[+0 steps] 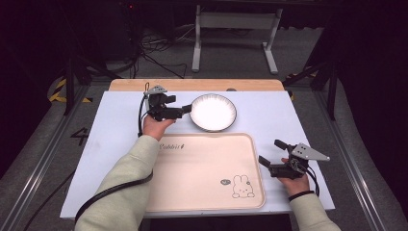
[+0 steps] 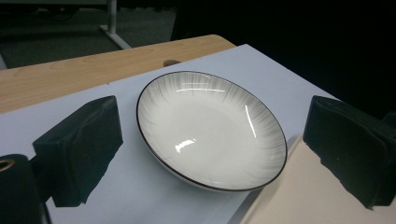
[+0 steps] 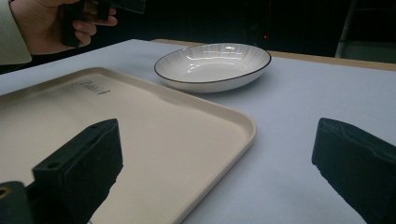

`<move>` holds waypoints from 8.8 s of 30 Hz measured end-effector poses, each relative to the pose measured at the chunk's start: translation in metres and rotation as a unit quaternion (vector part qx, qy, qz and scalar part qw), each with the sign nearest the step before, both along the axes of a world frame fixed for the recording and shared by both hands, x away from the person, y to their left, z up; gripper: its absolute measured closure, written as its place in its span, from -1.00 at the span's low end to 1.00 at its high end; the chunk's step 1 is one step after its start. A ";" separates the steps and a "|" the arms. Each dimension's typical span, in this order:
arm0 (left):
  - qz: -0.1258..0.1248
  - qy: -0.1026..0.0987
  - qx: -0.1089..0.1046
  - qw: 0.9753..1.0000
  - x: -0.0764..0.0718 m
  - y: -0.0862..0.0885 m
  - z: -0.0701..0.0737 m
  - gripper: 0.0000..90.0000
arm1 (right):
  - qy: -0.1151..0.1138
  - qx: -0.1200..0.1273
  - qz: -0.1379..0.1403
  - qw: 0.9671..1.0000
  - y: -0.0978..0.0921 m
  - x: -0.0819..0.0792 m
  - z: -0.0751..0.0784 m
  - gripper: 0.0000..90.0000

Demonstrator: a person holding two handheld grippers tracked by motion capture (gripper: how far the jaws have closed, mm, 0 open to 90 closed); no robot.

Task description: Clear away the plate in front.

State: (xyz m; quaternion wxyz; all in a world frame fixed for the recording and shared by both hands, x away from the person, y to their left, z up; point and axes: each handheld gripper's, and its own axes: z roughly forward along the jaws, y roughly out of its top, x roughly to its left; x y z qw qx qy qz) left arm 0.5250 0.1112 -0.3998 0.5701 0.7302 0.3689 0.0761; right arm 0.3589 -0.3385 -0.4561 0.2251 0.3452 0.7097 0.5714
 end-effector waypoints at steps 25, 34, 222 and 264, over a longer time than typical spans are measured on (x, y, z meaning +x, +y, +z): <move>0.030 0.113 0.053 0.992 0.032 -0.046 -0.021 -0.64 | -0.010 0.004 0.003 1.000 -0.001 -0.002 0.000 -0.96; 0.042 0.170 0.077 0.981 0.039 -0.051 -0.034 -0.40 | -0.011 0.005 0.008 1.000 -0.001 -0.001 0.000 -0.96; -0.024 0.184 -0.028 0.982 -0.099 0.018 0.033 0.79 | -0.008 -0.003 0.005 1.000 0.000 -0.001 0.000 -0.91; -0.069 0.292 -0.012 0.954 -0.092 0.010 -0.026 0.77 | -0.009 0.000 0.006 1.000 0.000 -0.001 0.000 -0.91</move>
